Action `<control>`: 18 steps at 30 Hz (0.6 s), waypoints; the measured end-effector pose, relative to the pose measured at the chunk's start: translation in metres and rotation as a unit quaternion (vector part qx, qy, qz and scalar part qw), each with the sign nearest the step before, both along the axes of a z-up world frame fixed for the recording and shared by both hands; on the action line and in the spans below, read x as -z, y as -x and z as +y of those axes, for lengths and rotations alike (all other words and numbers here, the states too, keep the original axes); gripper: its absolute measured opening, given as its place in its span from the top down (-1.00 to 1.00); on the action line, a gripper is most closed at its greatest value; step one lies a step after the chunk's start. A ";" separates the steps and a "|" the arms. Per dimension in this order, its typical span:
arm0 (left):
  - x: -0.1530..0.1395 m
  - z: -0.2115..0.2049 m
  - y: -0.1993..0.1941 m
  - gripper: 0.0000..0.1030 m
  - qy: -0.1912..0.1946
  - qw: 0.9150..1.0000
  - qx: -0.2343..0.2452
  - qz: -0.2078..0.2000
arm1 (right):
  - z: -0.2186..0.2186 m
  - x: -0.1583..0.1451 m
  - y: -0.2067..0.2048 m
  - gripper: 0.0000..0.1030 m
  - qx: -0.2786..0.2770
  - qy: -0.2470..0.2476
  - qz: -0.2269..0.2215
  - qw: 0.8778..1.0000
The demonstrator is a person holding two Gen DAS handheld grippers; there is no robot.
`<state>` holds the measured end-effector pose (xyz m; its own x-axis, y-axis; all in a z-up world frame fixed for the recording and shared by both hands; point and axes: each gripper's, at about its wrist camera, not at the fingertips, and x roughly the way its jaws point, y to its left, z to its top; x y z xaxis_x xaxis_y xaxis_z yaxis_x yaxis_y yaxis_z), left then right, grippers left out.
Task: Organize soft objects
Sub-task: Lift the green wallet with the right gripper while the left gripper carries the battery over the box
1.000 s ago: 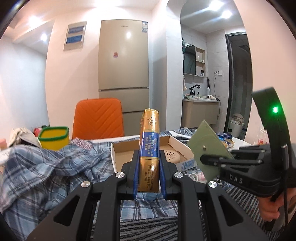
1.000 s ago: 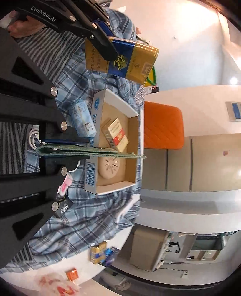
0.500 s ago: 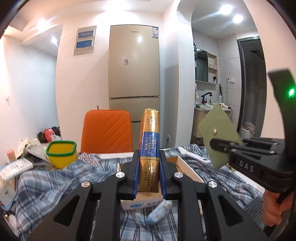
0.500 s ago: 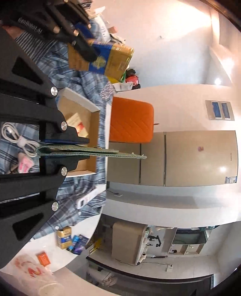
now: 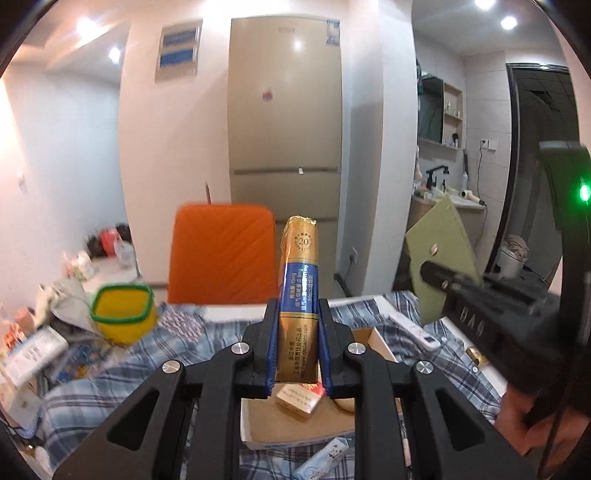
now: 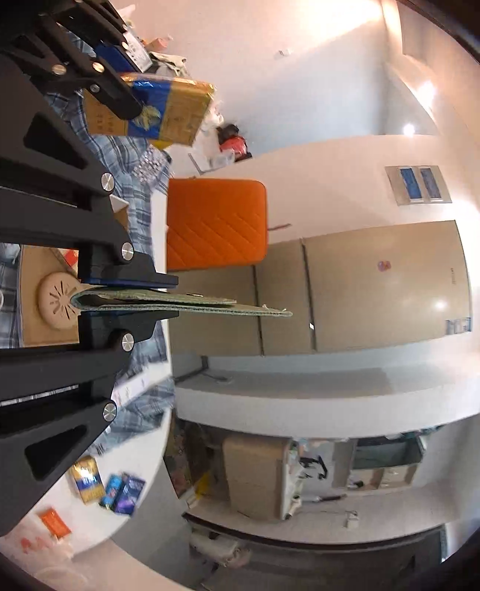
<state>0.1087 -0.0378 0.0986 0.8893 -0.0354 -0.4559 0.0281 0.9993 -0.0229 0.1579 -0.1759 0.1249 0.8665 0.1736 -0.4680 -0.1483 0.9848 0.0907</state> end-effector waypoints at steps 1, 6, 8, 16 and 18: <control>0.006 0.001 -0.005 0.67 0.000 1.000 -0.001 0.012 | 0.003 0.010 -0.006 0.82 -0.004 0.003 0.009 1.000; 0.048 0.008 -0.043 0.67 -0.011 0.994 0.006 0.109 | 0.014 0.057 -0.032 0.82 -0.017 0.013 0.070 0.997; 0.065 0.014 -0.052 0.67 0.003 0.990 0.007 0.139 | 0.017 0.076 -0.039 0.82 -0.022 0.015 0.094 0.995; 0.109 0.029 -0.073 0.67 0.014 0.982 -0.020 0.186 | 0.021 0.125 -0.056 0.82 -0.038 0.028 0.143 0.989; 0.115 0.032 -0.075 0.67 0.011 0.981 -0.025 0.192 | 0.019 0.131 -0.060 0.82 -0.039 0.030 0.147 0.988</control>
<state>0.1833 -0.0056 -0.0160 0.6532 -0.0099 -0.7571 -0.0363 0.9984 -0.0444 0.2177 -0.1568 -0.0059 0.6765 0.1983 -0.7093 -0.1995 0.9764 0.0828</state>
